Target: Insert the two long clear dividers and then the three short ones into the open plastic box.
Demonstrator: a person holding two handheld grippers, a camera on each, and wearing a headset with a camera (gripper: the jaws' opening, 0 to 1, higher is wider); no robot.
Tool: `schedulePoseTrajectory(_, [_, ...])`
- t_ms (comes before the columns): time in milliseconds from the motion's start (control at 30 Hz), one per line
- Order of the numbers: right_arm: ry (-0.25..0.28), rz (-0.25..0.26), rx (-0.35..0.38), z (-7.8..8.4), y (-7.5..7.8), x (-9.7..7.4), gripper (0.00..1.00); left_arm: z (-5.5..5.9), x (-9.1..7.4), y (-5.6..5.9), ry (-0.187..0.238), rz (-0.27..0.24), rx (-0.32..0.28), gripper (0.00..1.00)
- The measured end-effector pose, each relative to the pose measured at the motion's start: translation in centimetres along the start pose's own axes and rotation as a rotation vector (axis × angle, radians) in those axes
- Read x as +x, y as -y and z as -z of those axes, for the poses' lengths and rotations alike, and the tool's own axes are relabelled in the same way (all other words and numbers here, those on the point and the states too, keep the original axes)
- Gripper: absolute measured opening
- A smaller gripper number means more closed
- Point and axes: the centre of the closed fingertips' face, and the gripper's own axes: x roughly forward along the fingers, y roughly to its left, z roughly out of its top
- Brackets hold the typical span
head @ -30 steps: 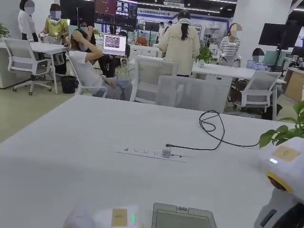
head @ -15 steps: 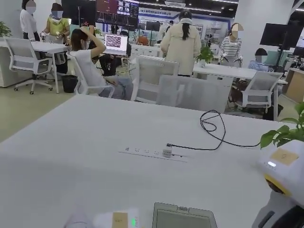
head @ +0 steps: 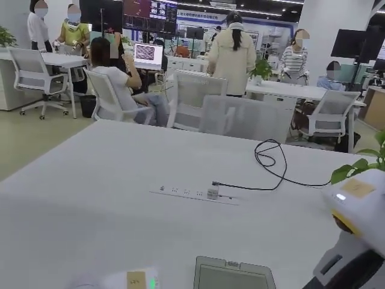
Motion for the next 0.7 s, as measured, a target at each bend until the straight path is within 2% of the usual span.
schedulePoseTrajectory(167, [0.000,0.059,0.010,0.0,1.6,0.1,0.03,1.3,-0.8,-1.0,-0.028,-0.049,-0.008,0.39])
schedulePoseTrajectory(367, [-0.002,0.123,0.025,-0.1,3.5,0.4,0.03,2.3,-2.0,-2.4,-0.042,-0.122,-0.015,0.64])
schedulePoseTrajectory(533, [-0.012,0.161,0.028,0.0,5.3,1.4,0.03,3.1,-2.8,-3.0,-0.050,-0.153,-0.018,0.74])
schedulePoseTrajectory(700, [-0.012,0.185,0.036,0.4,7.1,3.3,0.03,4.0,-3.4,-3.4,-0.065,-0.172,-0.017,0.84])
